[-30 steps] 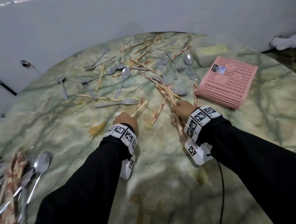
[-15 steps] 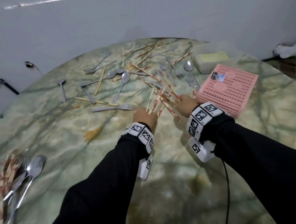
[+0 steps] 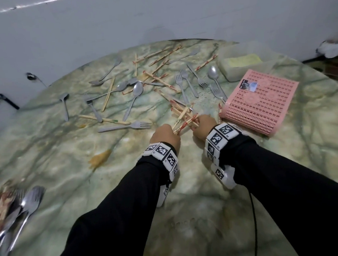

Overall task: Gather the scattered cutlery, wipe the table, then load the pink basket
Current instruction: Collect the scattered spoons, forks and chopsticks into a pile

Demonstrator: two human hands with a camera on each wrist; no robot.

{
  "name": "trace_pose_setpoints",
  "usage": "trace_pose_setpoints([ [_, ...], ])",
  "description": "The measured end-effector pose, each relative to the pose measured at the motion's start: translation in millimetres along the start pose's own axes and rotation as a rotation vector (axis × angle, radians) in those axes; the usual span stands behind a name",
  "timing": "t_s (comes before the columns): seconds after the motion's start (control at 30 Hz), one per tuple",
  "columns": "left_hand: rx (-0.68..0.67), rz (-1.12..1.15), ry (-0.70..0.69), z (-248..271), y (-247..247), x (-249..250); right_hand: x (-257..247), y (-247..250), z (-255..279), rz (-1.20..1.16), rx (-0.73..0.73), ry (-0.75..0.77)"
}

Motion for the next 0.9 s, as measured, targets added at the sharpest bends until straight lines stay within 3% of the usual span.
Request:
trace_pose_setpoints([
  [0.13, -0.007, 0.075, 0.014, 9, 5, -9, 1, 5, 12, -0.144, -0.117, -0.004],
  [0.4, 0.021, 0.158, 0.004, 26, 37, -22, 9, 36, 43, -0.286, -0.082, -0.032],
  [0.77, 0.114, -0.224, 0.027, 56, 74, -10, 17, 43, 76, -0.401, -0.034, -0.026],
  [0.9, 0.058, -0.245, 0.058, 62, 83, -11, 20, 39, 81, -0.537, -0.025, -0.025],
])
Point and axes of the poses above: each hand's wrist, its own z-axis away from the middle knuckle, its own y-axis out of the back of the hand, x = y × z, the point moved 3 cm from there along -z, towards the middle knuckle, and after that the axes turned 12 degrees about -x, right-handed, at the moved point
